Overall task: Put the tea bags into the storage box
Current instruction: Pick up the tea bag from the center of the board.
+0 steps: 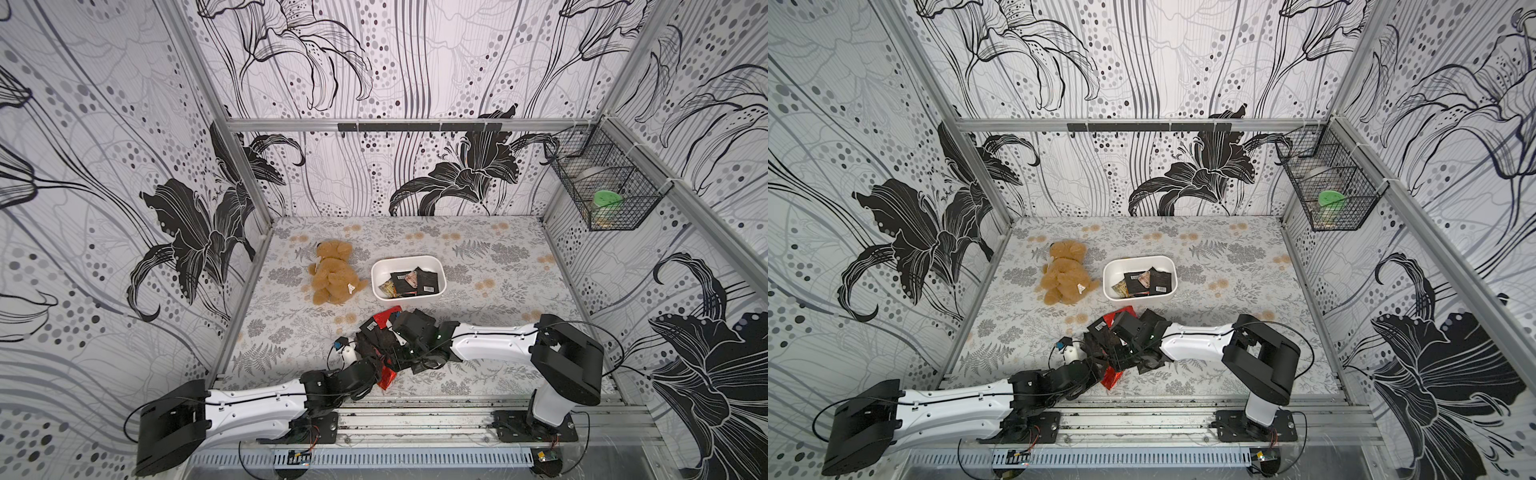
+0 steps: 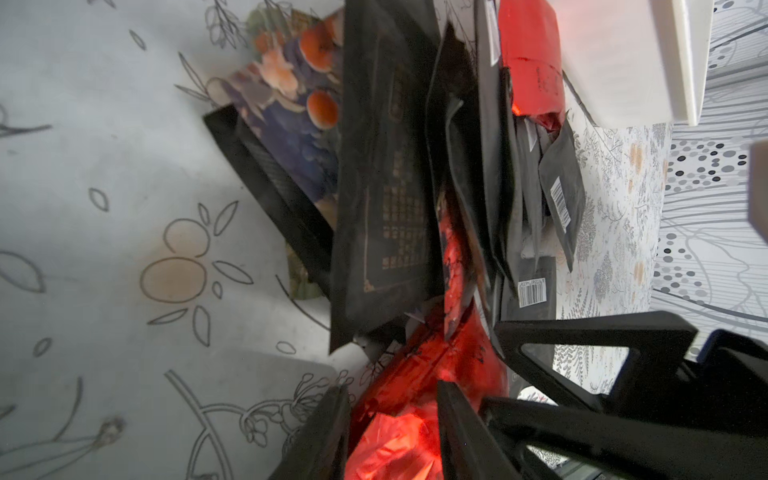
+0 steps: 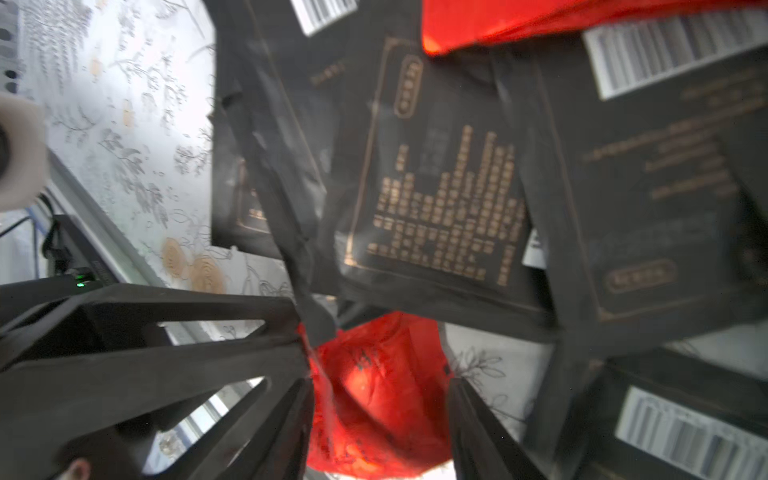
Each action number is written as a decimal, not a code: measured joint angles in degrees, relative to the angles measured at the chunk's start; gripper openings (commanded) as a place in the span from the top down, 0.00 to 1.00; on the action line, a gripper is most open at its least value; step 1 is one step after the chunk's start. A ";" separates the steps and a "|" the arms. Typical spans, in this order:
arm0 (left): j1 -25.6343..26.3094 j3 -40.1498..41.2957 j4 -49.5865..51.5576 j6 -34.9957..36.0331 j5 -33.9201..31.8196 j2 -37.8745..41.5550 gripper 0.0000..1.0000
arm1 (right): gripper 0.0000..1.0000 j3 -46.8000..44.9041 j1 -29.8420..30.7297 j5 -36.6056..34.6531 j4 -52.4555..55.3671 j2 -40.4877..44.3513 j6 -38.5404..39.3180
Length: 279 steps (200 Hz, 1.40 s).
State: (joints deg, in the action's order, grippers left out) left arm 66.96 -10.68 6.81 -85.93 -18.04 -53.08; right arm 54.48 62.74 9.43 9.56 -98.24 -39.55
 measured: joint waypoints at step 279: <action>0.00 0.90 3.17 -0.55 -1.86 9.84 0.63 | 0.99 5.70 5.77 -7.37 8.72 -2.67 0.37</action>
State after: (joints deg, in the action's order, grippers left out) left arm 66.96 -9.78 9.98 -86.48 -19.90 -43.24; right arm 60.18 68.51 2.07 18.28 -100.90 -39.18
